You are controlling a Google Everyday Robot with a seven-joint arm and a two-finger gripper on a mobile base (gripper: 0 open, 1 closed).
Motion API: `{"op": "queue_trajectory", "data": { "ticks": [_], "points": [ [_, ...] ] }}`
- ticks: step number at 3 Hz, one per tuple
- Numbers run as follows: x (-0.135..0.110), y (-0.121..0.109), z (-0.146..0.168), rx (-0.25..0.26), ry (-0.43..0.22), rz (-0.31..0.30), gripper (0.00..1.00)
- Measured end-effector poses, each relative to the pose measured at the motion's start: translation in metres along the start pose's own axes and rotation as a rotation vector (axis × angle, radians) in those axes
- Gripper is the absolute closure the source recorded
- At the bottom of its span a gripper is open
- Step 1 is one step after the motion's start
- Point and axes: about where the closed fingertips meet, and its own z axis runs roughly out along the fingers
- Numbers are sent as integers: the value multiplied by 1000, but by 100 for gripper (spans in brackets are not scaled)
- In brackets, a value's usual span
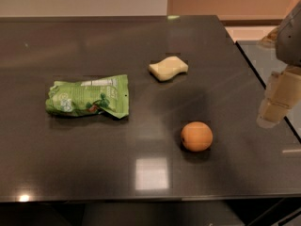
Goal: Move orange near green rice chip bag
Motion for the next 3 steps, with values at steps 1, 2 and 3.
{"op": "queue_trajectory", "data": {
  "ticks": [1,2,3],
  "points": [
    [-1,0,0,2,-2,-2,0],
    [-16,6,8,-37,-35,-44,0],
    [-37,20,25,-80,-73,-97,0]
  ]
}}
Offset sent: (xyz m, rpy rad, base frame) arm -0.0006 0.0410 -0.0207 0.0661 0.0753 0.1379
